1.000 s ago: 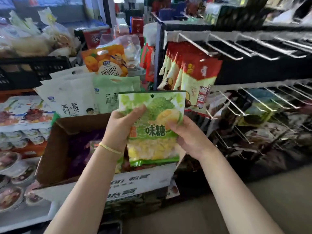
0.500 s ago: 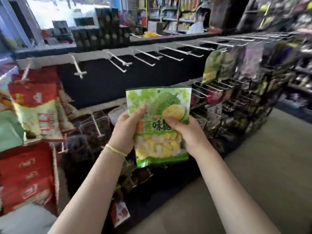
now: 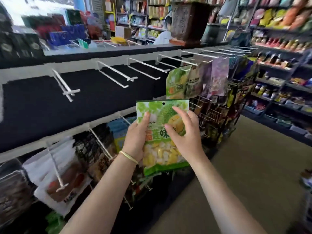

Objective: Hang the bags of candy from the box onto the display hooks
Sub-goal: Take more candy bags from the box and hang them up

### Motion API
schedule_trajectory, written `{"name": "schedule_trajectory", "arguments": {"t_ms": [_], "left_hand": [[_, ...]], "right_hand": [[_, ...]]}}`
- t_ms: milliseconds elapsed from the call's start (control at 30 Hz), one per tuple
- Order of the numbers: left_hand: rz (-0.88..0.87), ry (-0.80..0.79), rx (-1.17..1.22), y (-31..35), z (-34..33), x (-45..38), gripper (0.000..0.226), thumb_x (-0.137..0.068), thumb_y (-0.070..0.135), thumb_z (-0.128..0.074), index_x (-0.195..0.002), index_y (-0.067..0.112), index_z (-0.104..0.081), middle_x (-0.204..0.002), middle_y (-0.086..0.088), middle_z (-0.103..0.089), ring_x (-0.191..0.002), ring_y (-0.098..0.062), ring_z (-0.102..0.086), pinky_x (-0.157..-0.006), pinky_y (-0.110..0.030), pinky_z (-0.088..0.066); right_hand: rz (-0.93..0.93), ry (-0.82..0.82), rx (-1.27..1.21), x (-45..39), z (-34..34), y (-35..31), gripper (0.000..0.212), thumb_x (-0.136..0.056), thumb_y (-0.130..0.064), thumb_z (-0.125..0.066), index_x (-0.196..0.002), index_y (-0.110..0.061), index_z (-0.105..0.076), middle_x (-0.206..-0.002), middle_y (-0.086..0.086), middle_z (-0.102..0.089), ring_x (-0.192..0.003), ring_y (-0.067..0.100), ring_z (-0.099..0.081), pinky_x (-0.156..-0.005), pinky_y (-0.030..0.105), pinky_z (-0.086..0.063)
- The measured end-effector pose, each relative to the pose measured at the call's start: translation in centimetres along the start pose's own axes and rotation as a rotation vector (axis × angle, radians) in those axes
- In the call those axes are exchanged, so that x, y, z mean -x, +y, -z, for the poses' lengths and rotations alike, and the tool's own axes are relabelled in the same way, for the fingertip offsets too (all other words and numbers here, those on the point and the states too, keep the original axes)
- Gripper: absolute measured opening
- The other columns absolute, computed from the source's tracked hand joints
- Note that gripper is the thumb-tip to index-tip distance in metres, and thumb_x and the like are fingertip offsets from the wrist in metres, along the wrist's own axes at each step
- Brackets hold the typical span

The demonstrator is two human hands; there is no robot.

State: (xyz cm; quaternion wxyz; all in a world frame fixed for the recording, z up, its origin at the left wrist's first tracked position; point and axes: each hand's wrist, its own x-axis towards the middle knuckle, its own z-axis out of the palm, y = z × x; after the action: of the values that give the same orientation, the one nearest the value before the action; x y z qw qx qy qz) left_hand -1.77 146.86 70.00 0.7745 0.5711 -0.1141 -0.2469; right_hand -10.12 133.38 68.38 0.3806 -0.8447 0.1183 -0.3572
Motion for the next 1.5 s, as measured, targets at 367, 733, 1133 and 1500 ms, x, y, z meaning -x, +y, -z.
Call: {"name": "schedule_trajectory", "arguments": {"t_ms": [367, 733, 1133, 1500], "left_hand": [[-0.084, -0.036, -0.007, -0.1, -11.7, -14.3, 0.04, -0.105, 0.045, -0.044, -0.126, 0.02, -0.066, -0.117, -0.004, -0.074, -0.107, -0.024, -0.071, -0.094, -0.049, -0.056], [-0.13, 0.272, 0.075, -1.4, -17.8, -19.5, 0.045, -0.102, 0.05, -0.049, -0.12, 0.014, -0.069, -0.11, -0.011, -0.075, -0.1, -0.032, -0.073, -0.086, -0.053, -0.059], [-0.184, 0.404, 0.058, -1.5, -19.3, -20.3, 0.046, -0.103, 0.047, -0.048, -0.124, 0.01, -0.066, -0.113, -0.012, -0.075, -0.101, -0.031, -0.073, -0.084, -0.05, -0.06], [-0.274, 0.619, -0.238, -1.2, -17.4, -21.5, 0.033, -0.095, 0.039, -0.066, -0.101, 0.007, -0.07, -0.101, -0.017, -0.074, -0.091, -0.032, -0.073, -0.082, -0.06, -0.058]], "right_hand": [[0.006, 0.029, 0.005, -14.9, 4.0, 10.9, 0.059, -0.096, -0.041, -0.063, -0.148, -0.048, -0.036, -0.156, 0.007, -0.018, -0.148, 0.021, -0.02, -0.106, 0.024, -0.028], [0.182, -0.137, -0.096, -23.0, 5.5, 17.3, 0.063, -0.095, -0.042, -0.063, -0.151, -0.045, -0.034, -0.155, 0.014, -0.02, -0.149, 0.029, -0.02, -0.117, 0.051, -0.032], [0.251, -0.17, -0.126, -24.8, 5.4, 18.3, 0.064, -0.095, -0.041, -0.064, -0.153, -0.036, -0.036, -0.152, 0.019, -0.023, -0.146, 0.033, -0.023, -0.113, 0.042, -0.032], [0.237, -0.273, -0.048, -25.3, 3.2, 19.4, 0.078, -0.096, -0.037, -0.064, -0.157, -0.046, -0.016, -0.158, 0.019, -0.015, -0.146, 0.031, -0.022, -0.11, 0.042, -0.036]]}}
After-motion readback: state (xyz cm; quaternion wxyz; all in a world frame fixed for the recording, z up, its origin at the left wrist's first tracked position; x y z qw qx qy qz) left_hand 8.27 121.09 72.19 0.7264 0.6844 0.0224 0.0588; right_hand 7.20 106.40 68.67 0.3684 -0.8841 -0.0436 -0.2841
